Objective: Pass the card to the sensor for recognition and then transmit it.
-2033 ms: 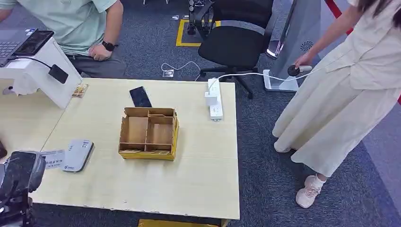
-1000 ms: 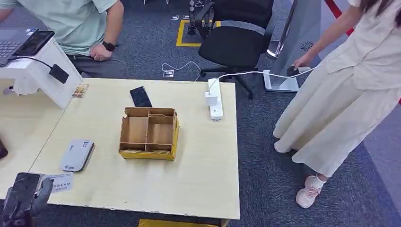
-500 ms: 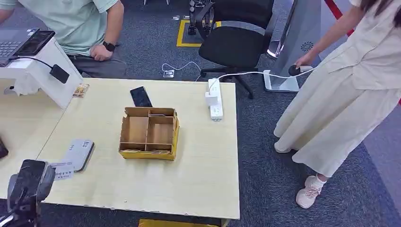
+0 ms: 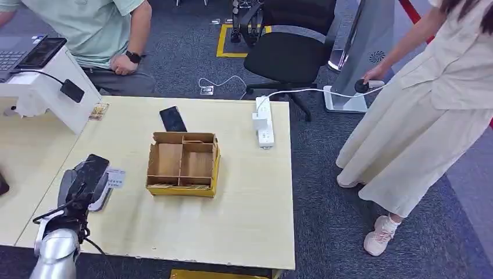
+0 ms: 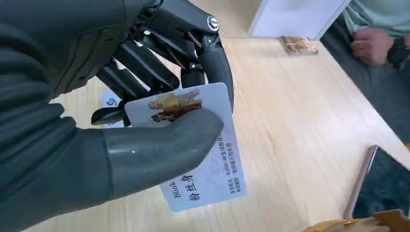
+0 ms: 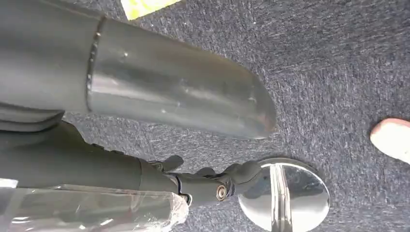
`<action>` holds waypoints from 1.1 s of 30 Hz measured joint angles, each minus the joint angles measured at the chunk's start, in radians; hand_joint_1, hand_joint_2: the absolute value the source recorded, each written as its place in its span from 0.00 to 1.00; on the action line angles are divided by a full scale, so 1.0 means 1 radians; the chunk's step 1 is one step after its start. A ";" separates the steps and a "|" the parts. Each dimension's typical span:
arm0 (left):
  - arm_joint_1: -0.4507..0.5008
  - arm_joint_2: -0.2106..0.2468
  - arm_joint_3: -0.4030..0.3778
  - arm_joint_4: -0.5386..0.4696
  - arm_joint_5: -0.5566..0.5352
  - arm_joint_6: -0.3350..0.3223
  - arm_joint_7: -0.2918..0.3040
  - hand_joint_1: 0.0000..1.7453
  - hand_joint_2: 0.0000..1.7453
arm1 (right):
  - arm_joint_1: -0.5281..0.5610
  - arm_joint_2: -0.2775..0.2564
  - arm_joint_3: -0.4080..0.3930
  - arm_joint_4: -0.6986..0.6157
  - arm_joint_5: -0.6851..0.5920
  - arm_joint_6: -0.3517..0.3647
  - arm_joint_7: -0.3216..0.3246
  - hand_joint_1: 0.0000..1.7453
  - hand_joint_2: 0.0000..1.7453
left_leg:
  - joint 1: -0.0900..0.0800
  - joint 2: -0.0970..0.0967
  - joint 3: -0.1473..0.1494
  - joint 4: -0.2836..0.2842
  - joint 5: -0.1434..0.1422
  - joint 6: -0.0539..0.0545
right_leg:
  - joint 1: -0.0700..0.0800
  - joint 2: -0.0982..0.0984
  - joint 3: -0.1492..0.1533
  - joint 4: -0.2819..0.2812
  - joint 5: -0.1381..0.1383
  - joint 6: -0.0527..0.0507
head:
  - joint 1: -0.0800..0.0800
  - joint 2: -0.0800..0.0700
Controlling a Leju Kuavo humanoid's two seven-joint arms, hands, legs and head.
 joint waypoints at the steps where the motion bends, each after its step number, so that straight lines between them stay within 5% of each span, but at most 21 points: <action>1: -0.007 0.008 -0.009 0.011 -0.004 0.004 0.006 1.00 1.00 | 0.000 0.000 0.001 0.001 -0.003 0.000 0.000 0.00 0.00 | 0.000 0.000 0.000 0.000 0.000 0.000 | 0.000 0.000 0.000 0.000 0.000 0.000 | 0.000 0.000; 18: 0.004 0.081 -0.011 0.073 0.069 0.039 0.050 1.00 1.00 | 0.001 -0.003 0.008 0.011 -0.021 0.000 -0.002 0.00 0.00 | 0.000 0.000 -0.001 0.000 0.000 0.000 | 0.000 0.000 0.000 0.000 0.000 0.000 | 0.000 0.000; 33: 0.116 0.092 0.118 -0.033 0.175 0.052 0.028 1.00 1.00 | 0.001 -0.011 0.008 0.016 -0.056 0.003 -0.019 0.00 0.00 | 0.000 0.000 -0.001 0.000 0.000 0.000 | 0.000 -0.001 0.000 0.000 -0.001 0.000 | 0.000 0.000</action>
